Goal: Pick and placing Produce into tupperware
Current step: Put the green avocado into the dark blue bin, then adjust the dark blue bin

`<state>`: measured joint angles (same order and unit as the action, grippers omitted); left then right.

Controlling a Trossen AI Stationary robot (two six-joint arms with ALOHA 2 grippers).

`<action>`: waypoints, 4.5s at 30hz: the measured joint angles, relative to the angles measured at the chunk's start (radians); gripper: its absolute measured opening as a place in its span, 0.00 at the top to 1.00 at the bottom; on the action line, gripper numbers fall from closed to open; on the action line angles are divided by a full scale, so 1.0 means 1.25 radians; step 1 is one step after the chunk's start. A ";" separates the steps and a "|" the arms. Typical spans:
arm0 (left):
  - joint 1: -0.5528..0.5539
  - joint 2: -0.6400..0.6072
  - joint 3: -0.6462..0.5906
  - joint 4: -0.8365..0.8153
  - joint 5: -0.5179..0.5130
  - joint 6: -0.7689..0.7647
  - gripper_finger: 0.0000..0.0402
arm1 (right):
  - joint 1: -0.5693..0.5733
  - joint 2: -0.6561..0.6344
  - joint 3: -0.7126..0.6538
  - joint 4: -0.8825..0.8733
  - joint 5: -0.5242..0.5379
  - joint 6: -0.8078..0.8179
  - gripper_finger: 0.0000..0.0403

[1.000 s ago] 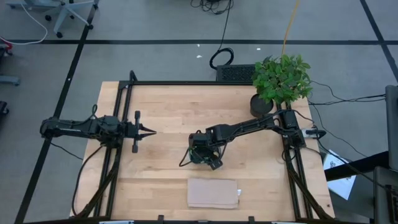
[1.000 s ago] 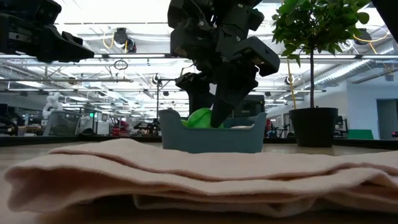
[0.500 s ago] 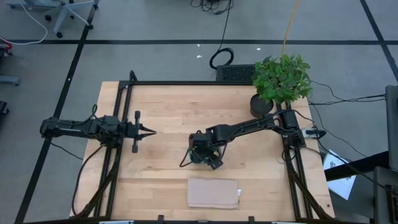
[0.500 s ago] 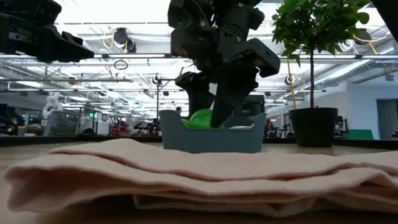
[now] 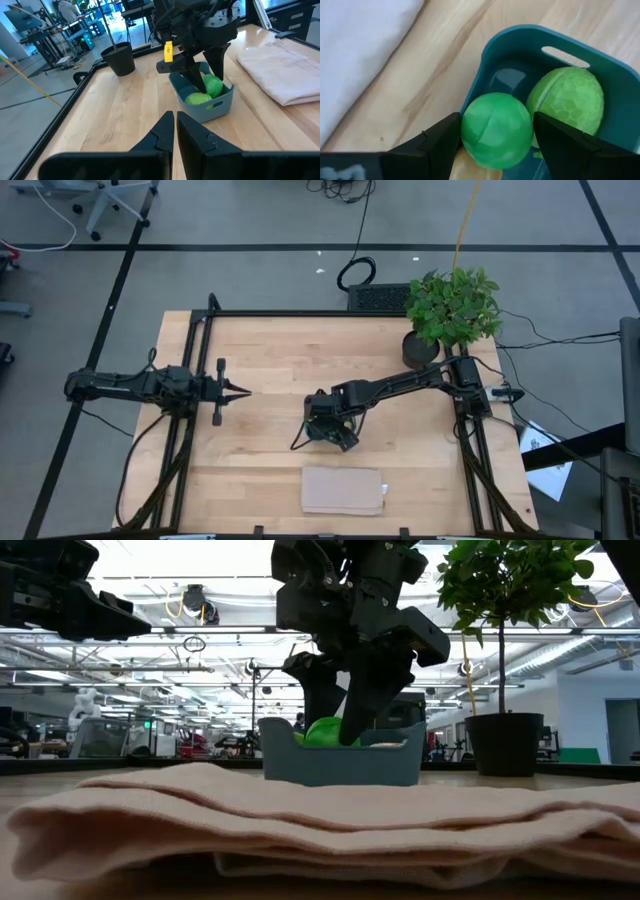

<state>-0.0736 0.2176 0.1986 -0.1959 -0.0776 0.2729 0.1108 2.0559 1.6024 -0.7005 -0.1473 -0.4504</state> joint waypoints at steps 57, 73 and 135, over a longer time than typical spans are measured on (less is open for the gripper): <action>0.000 0.000 0.000 -0.003 0.000 0.000 0.94 | 0.012 -0.004 0.082 -0.069 0.055 -0.037 0.99; 0.000 0.000 0.000 0.011 -0.014 0.018 0.94 | 0.013 -0.120 0.082 -0.066 0.136 -0.018 1.00; 0.000 0.000 0.000 0.035 -0.022 -0.004 0.94 | -0.124 -0.279 -0.138 0.133 0.042 0.110 1.00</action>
<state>-0.0735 0.2176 0.1986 -0.1526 -0.1055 0.2676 -0.0442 1.7077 1.4304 -0.5344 -0.0949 -0.3128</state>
